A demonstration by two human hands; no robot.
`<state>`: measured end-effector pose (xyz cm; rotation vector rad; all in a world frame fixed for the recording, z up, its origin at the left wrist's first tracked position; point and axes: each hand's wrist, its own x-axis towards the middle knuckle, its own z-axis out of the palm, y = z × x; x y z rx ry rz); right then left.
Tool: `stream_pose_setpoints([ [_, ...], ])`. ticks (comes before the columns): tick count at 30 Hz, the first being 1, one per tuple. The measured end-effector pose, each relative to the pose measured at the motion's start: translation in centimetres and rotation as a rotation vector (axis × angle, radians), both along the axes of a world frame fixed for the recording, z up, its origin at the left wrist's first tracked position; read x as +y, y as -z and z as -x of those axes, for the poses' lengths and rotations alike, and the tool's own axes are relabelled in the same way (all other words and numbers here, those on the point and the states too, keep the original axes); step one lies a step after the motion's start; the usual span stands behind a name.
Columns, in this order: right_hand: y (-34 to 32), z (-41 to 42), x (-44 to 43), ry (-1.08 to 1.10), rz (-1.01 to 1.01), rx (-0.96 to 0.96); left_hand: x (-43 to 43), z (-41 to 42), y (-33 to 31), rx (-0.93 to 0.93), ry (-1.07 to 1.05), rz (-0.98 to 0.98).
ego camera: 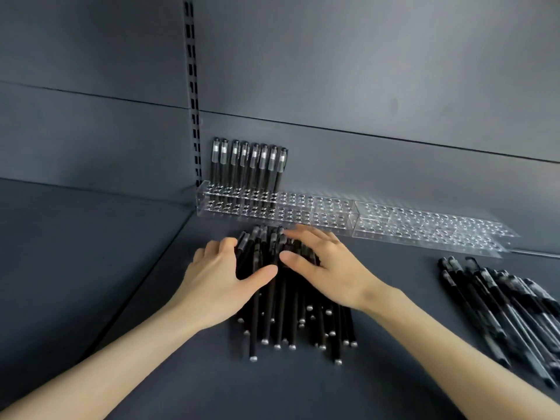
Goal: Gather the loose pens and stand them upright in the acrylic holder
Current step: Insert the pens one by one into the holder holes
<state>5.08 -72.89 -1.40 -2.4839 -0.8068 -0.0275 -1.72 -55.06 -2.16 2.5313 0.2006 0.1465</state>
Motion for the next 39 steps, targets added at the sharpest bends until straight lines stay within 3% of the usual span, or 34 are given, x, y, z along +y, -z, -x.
stream_pose_setpoints([
  [4, 0.7, 1.1, -0.1, -0.005, 0.102, 0.022, -0.7, 0.6, 0.4, 0.011, -0.083, 0.107],
  [11, 1.0, 1.2, -0.2, -0.011, 0.112, -0.024, 0.2, 0.2, -0.5, 0.007, -0.182, 0.252],
  [17, 1.2, 1.1, -0.3, -0.012, 0.098, -0.015, 0.1, 0.5, -0.9, -0.026, -0.141, 0.127],
  [22, 1.3, 1.0, -0.4, -0.013, 0.055, -0.007, 0.8, 1.2, -0.3, -0.157, -0.132, 0.345],
  [25, 0.4, 1.3, -0.4, -0.028, -0.144, -0.057, 0.3, 1.7, -0.9, -0.277, -0.056, 0.585],
  [30, -2.3, 2.0, 1.0, -0.076, -0.695, 0.207, -1.9, 1.6, -2.3, -0.388, 0.087, 0.766],
  [36, -4.3, -0.2, 1.4, 0.039, -1.023, 0.222, -2.1, -1.6, -3.1, -0.425, 0.153, 0.918],
  [39, -4.9, -1.9, 1.6, 0.102, -1.09, 0.184, -1.3, -3.6, -3.2, -0.408, 0.174, 0.941],
])
